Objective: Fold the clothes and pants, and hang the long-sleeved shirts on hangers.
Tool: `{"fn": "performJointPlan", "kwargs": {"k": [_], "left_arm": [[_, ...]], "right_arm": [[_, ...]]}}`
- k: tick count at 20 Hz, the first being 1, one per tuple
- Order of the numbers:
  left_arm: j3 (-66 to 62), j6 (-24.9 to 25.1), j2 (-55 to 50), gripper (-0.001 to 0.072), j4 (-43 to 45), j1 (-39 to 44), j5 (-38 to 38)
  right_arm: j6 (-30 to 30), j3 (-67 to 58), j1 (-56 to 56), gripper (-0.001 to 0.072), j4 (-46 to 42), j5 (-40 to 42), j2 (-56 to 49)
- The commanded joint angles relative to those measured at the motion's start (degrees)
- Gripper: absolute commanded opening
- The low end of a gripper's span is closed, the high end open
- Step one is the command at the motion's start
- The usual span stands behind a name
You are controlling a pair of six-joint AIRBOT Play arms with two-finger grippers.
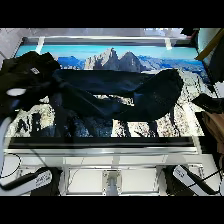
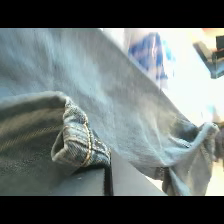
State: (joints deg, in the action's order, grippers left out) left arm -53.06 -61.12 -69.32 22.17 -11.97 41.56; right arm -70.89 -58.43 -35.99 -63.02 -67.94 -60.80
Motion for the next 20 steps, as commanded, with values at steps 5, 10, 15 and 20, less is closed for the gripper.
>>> {"fn": "performJointPlan", "kwargs": {"k": [5,10,15,20], "left_arm": [[0.0,-28.5,25.4,0.0017,49.6,-21.1,17.2],[-0.1,-28.5,24.6,0.0017,51.9,-22.7,27.7],[-1.2,-28.5,11.6,0.0016,41.3,-21.0,15.5],[-10.8,-30.7,-7.9,0.0016,41.7,-15.5,4.8]], "right_arm": [[-0.1,0.3,3.2,0.0456,8.3,7.2,-8.9],[-0.1,0.3,11.5,0.0455,9.2,16.7,-15.1],[-1.6,0.2,11.6,0.0454,7.9,20.1,-15.3],[-5.7,0.2,11.4,0.0455,5.6,29.9,-15.9]]}}
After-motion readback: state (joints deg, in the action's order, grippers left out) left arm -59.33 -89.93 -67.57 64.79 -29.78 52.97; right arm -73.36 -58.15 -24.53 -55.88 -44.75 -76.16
